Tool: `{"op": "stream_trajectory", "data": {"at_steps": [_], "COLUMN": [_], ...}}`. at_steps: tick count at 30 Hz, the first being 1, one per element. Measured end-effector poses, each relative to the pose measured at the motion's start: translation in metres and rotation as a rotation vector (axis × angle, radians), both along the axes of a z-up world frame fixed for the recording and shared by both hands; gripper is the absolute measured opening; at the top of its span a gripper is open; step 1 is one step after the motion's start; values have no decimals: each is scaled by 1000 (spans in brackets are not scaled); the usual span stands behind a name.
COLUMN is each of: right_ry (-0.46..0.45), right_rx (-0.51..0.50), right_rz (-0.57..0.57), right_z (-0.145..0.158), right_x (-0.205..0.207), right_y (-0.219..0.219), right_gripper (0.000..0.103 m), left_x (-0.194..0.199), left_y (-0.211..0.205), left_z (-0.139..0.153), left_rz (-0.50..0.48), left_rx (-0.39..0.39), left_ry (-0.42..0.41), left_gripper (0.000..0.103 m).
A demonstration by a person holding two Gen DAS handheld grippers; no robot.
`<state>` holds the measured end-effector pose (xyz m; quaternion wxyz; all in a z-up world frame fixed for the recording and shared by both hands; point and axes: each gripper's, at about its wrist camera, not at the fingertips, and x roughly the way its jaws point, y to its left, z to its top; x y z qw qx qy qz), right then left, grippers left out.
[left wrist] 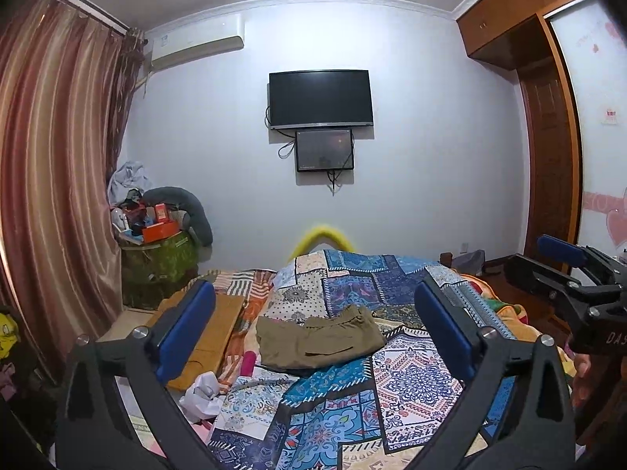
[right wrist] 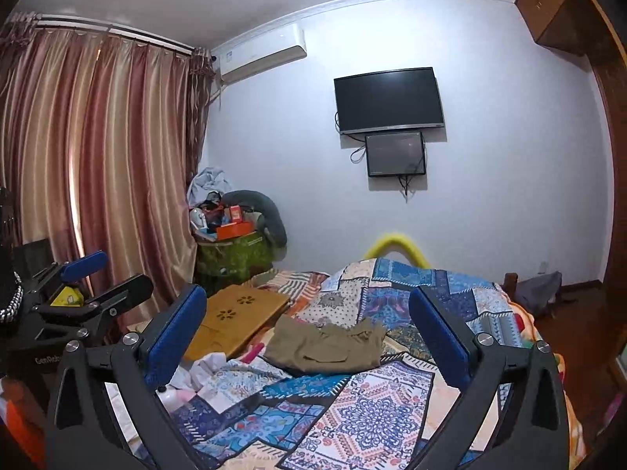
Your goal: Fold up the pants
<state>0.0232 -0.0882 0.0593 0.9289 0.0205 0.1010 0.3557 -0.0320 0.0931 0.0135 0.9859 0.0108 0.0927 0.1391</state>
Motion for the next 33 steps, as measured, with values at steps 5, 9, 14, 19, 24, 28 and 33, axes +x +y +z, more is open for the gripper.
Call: {"op": "stream_trajectory", "data": {"at_steps": [5,9,14,19,24,28,33], "right_ry": [-4,-3,-8,-9,-11,-7,-8], "right_rx": [-11,-16,-27,-29,-30,-32,-33], "right_rz": [-3,-1,0,-2,-3,-4,-3], "right_z": [0,0,2,3,4,4,4], "right_x": [-2,-4,-5,-6,-6,-5,-5], "right_y": [-1,-2,-1,-1,-3,-3,-4], "right_gripper": [103,103,103,103,103,103,103], "left_x": [1,3,2,3,2,3,3], "left_y": [4,6,8,7,8,8,7], "left_z": [0,0,0,0,0,-1,-1], "left_rz": [-5,2,0,6,10,10,13], "left_rx": [-24,-29,-34,-37,-49,-59,-53], "left_ry": [2,2,0,-3,-6,-6,-5], "left_gripper": [103,103,103,103,103,103,103]}}
